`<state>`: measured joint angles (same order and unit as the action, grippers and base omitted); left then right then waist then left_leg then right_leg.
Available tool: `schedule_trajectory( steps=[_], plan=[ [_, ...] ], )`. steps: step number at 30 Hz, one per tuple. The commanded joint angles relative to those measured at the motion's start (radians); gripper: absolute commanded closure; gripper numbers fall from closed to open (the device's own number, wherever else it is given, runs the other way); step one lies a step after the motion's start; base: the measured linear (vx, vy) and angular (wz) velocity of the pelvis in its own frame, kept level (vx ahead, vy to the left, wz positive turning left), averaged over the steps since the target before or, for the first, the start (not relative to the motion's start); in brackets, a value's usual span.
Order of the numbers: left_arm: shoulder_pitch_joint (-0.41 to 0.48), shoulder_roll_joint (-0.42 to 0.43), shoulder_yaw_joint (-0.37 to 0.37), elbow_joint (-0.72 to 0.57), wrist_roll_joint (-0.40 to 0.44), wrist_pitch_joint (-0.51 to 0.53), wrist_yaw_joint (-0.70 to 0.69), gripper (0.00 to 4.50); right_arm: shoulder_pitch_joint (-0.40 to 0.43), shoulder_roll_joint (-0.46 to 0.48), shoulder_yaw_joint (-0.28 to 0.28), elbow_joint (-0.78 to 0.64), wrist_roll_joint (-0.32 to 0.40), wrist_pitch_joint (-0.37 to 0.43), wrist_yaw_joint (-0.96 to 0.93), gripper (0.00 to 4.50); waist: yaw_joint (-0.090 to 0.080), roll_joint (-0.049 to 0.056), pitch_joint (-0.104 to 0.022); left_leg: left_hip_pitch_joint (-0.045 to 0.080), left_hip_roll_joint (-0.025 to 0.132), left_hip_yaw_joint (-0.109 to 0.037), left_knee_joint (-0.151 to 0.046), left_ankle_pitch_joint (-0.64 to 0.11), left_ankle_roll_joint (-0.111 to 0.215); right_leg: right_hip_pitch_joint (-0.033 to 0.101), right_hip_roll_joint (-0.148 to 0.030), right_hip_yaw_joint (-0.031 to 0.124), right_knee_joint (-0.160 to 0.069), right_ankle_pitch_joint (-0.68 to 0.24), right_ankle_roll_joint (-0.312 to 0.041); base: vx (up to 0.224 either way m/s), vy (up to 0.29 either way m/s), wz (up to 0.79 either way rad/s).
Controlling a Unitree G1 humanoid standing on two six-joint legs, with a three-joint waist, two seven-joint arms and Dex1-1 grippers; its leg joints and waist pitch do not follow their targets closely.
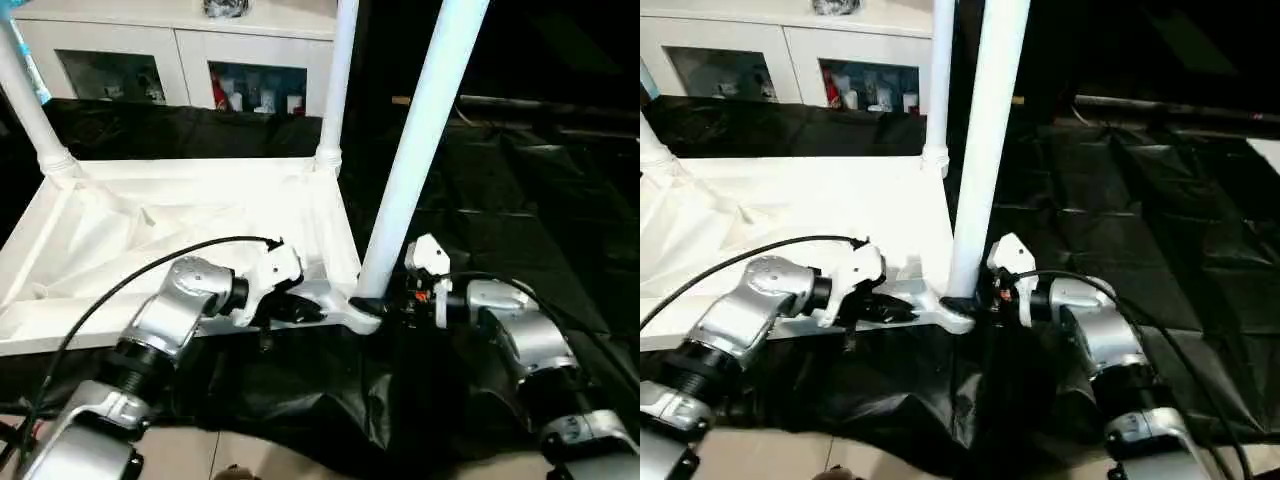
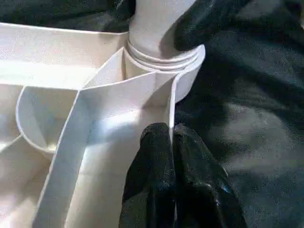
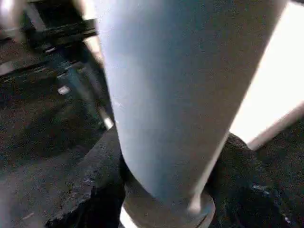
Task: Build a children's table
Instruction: Rotate leg to tighten
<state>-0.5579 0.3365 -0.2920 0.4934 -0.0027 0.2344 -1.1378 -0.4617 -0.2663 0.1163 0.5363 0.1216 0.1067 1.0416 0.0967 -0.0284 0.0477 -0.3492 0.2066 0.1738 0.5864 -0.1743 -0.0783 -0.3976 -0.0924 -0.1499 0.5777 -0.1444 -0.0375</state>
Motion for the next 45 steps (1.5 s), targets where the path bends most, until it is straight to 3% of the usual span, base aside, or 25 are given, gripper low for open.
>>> schedule_trajectory(
  steps=[1, 2, 3, 4, 5, 7, 8, 10, 11, 13, 14, 15, 18, 20, 23, 25, 27, 29, 31, 37, 40, 45],
  plan=[
    [-0.081, -0.092, 0.047, 0.039, -0.001, 0.028, 0.182, 4.5, 0.01, 0.108, 0.032, 0.086, -0.031, 0.019, -0.159, 2.48, -0.006, 0.001, -0.054, 0.013, 0.028, -0.013, -0.069, -0.33, 0.012, 0.041, -0.075, 0.054, -0.102, -0.562, -0.058, 0.0, 0.0, 0.0],
    [-0.096, -0.108, 0.054, 0.061, 0.007, 0.049, 0.223, 4.5, -0.004, 0.134, 0.014, 0.114, -0.04, 0.017, -0.241, 2.5, -0.011, 0.001, -0.051, 0.015, 0.026, -0.013, -0.068, -0.342, 0.008, 0.036, -0.073, 0.05, -0.108, -0.589, -0.048, 0.0, 0.0, 0.0],
    [-0.101, -0.113, 0.056, 0.068, 0.009, 0.056, 0.237, 4.5, -0.009, 0.143, 0.007, 0.124, -0.043, 0.017, -0.27, 2.52, -0.017, 0.003, -0.052, 0.026, 0.023, -0.018, -0.062, -0.373, -0.004, 0.033, -0.075, 0.039, -0.118, -0.636, -0.032, 0.0, 0.0, 0.0],
    [-0.108, -0.121, 0.06, 0.079, 0.013, 0.063, 0.257, 4.5, -0.015, 0.155, -0.002, 0.136, -0.045, 0.016, -0.303, 2.52, -0.021, 0.001, -0.052, 0.02, 0.021, -0.02, -0.061, -0.378, -0.006, 0.038, -0.075, 0.034, -0.119, -0.647, -0.019, 0.0, 0.0, 0.0],
    [-0.135, -0.155, 0.076, 0.121, 0.019, 0.07, 0.331, 4.5, -0.04, 0.202, -0.036, 0.173, -0.04, 0.01, -0.406, 2.52, -0.026, 0.006, -0.053, 0.018, 0.02, -0.022, -0.06, -0.387, -0.004, 0.039, -0.076, 0.026, -0.129, -0.665, 0.008, 0.0, 0.0, 0.0],
    [-0.15, -0.176, 0.087, 0.141, 0.018, 0.075, 0.37, 4.5, -0.056, 0.231, -0.056, 0.193, -0.04, 0.008, -0.474, 2.53, -0.032, 0.006, -0.054, 0.024, 0.019, -0.023, -0.057, -0.4, -0.004, 0.036, -0.076, 0.021, -0.135, -0.659, 0.008, 0.0, 0.0, 0.0],
    [-0.155, -0.188, 0.086, 0.144, 0.022, 0.07, 0.384, 4.5, -0.063, 0.257, -0.068, 0.195, -0.028, 0.017, -0.499, 2.53, -0.04, 0.01, -0.054, 0.02, 0.024, -0.027, -0.064, -0.412, 0.004, 0.043, -0.075, 0.017, -0.136, -0.631, 0.007, 0.0, 0.0, 0.0],
    [-0.159, -0.207, 0.08, 0.143, 0.024, 0.057, 0.387, 4.5, -0.071, 0.299, -0.062, 0.194, -0.033, 0.02, -0.531, 2.53, -0.042, 0.011, -0.056, 0.021, 0.027, -0.028, -0.066, -0.417, 0.009, 0.044, -0.077, 0.018, -0.135, -0.606, 0.0, 0.0, 0.0, 0.0],
    [-0.157, -0.214, 0.071, 0.135, 0.026, 0.039, 0.374, 4.5, -0.069, 0.315, -0.024, 0.19, -0.065, -0.019, -0.514, 2.53, -0.047, 0.011, -0.055, 0.016, 0.03, -0.031, -0.072, -0.431, 0.007, 0.047, -0.077, 0.02, -0.13, -0.584, -0.01, 0.0, 0.0, 0.0],
    [-0.154, -0.212, 0.069, 0.131, 0.026, 0.032, 0.366, 4.5, -0.069, 0.318, -0.022, 0.192, -0.067, -0.028, -0.51, 2.53, -0.046, 0.011, -0.056, 0.02, 0.029, -0.029, -0.072, -0.434, 0.007, 0.045, -0.079, 0.025, -0.129, -0.575, -0.016, 0.0, 0.0, 0.0],
    [-0.146, -0.205, 0.062, 0.125, 0.028, 0.017, 0.349, 4.5, -0.068, 0.319, -0.032, 0.194, -0.057, -0.03, -0.501, 1.97, -0.045, 0.01, -0.055, 0.019, 0.029, -0.028, -0.073, -0.424, 0.011, 0.044, -0.081, 0.03, -0.126, -0.563, -0.027, 0.0, 0.0, 0.0],
    [-0.142, -0.199, 0.055, 0.122, 0.031, 0.006, 0.339, 4.5, -0.069, 0.319, -0.038, 0.196, -0.049, -0.032, -0.494, 1.83, -0.043, 0.009, -0.056, 0.015, 0.029, -0.027, -0.075, -0.406, 0.015, 0.048, -0.082, 0.033, -0.122, -0.551, -0.034, 0.0, 0.0, 0.0],
    [-0.122, -0.176, 0.037, 0.103, 0.027, -0.027, 0.284, 4.5, -0.068, 0.293, -0.043, 0.184, -0.03, -0.033, -0.434, 1.63, -0.038, 0.005, -0.057, 0.014, 0.03, -0.023, -0.076, -0.369, 0.027, 0.048, -0.084, 0.04, -0.116, -0.526, -0.05, 0.0, 0.0, 0.0],
    [-0.104, -0.158, 0.025, 0.078, 0.021, -0.042, 0.238, 4.5, -0.066, 0.259, -0.03, 0.172, -0.034, -0.026, -0.392, 1.34, -0.035, 0.003, -0.06, 0.004, 0.033, -0.023, -0.079, -0.331, 0.031, 0.056, -0.085, 0.046, -0.106, -0.485, -0.062, 0.0, 0.0, 0.0],
    [-0.086, -0.137, 0.015, 0.052, 0.011, -0.058, 0.188, 4.5, -0.058, 0.22, -0.015, 0.148, -0.038, -0.024, -0.315, 1.34, -0.032, 0.0, -0.059, 0.007, 0.03, -0.016, -0.076, -0.305, 0.04, 0.052, -0.083, 0.053, -0.102, -0.471, -0.073, 0.0, 0.0, 0.0],
    [-0.067, -0.114, 0.004, 0.022, -0.003, -0.065, 0.13, 4.5, -0.049, 0.173, -0.002, 0.116, -0.025, -0.011, -0.217, 1.34, -0.026, -0.001, -0.063, 0.0, 0.03, -0.013, -0.074, -0.257, 0.053, 0.059, -0.082, 0.058, -0.092, -0.43, -0.086, 0.0, 0.0, 0.0],
    [-0.053, -0.093, -0.008, 0.001, -0.01, -0.069, 0.083, 4.5, -0.039, 0.135, 0.016, 0.092, -0.02, -0.009, -0.145, 1.34, -0.018, 0.0, -0.07, -0.005, 0.034, -0.012, -0.073, -0.189, 0.065, 0.065, -0.079, 0.061, -0.076, -0.338, -0.113, 0.0, 0.0, 0.0],
    [-0.037, -0.059, -0.023, -0.021, -0.014, -0.081, 0.021, 4.5, -0.024, 0.074, 0.049, 0.058, -0.013, -0.007, -0.032, 1.34, -0.007, 0.003, -0.073, -0.004, 0.039, -0.009, -0.071, -0.135, 0.081, 0.062, -0.074, 0.066, -0.058, -0.223, -0.152, 0.0, 0.0, 0.0],
    [-0.034, -0.048, -0.027, -0.024, -0.015, -0.086, 0.001, 4.5, -0.02, 0.054, 0.058, 0.05, -0.013, -0.01, 0.003, 1.34, -0.001, 0.001, -0.071, -0.004, 0.036, -0.006, -0.069, -0.137, 0.089, 0.061, -0.072, 0.067, -0.054, -0.2, -0.164, 0.0, 0.0, 0.0],
    [-0.015, -0.001, -0.029, -0.059, -0.026, -0.084, -0.074, 4.5, -0.006, -0.007, 0.073, 0.019, -0.016, 0.0, 0.12, 1.34, 0.016, 0.005, -0.061, 0.008, 0.037, -0.005, -0.074, -0.242, 0.045, 0.052, -0.074, 0.066, -0.078, -0.395, -0.115, 0.0, 0.0, 0.0],
    [-0.009, 0.014, -0.03, -0.072, -0.035, -0.082, -0.101, 4.5, 0.001, -0.028, 0.086, 0.0, 0.0, 0.018, 0.154, 1.5, 0.015, 0.004, -0.062, 0.007, 0.037, -0.007, -0.075, -0.249, 0.039, 0.054, -0.072, 0.066, -0.078, -0.399, -0.11, 0.0, 0.0, 0.0],
    [-0.006, 0.019, -0.028, -0.076, -0.04, -0.079, -0.116, 4.5, 0.013, -0.028, 0.088, -0.026, 0.016, 0.044, 0.172, 1.78, 0.016, 0.004, -0.066, 0.004, 0.038, -0.007, -0.073, -0.221, 0.041, 0.055, -0.071, 0.068, -0.067, -0.329, -0.131, 0.0, 0.0, 0.0]
  ],
)
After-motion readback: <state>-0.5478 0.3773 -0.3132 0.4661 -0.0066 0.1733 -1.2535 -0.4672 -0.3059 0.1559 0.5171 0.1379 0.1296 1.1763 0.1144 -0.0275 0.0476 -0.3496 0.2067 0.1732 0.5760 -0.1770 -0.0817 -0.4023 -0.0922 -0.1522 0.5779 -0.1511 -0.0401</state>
